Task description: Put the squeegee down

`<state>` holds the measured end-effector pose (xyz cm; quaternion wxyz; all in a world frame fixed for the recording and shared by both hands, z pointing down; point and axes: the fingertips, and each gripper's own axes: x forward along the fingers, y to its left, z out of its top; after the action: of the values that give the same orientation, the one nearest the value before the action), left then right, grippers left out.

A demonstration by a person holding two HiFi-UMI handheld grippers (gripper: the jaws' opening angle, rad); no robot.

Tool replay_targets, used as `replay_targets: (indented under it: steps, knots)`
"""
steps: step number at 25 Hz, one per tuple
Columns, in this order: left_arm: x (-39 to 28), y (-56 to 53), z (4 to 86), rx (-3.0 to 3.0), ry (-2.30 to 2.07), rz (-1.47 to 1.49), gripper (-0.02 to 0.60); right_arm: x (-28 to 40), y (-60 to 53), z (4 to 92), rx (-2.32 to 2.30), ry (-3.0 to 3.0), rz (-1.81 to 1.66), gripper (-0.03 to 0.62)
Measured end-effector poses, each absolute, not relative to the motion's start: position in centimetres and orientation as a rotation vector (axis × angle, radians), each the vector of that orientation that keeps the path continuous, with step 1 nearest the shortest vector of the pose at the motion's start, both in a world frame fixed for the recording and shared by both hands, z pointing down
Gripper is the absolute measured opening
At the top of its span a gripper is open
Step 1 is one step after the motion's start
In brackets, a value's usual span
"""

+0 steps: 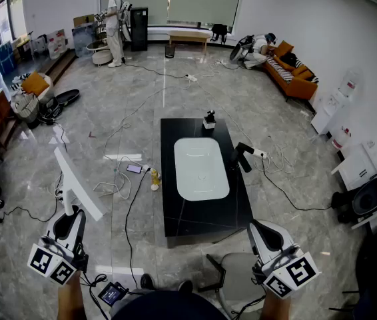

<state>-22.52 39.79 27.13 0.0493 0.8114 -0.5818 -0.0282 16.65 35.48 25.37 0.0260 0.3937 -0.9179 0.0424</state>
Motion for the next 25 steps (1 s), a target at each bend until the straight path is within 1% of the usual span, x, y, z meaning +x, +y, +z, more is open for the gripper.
replay_targets:
  steps: [13, 25]
  knots:
    - [-25.9, 36.4, 27.7, 2.48, -1.714, -0.102, 0.074, 13.5, 33.4, 25.0, 1.268, -2.806, 0.147, 0.008]
    - [-31.5, 33.8, 29.1, 2.513, -1.616, -0.126, 0.074, 8.2, 32.9, 24.6, 1.384, -2.789, 0.155, 0.008]
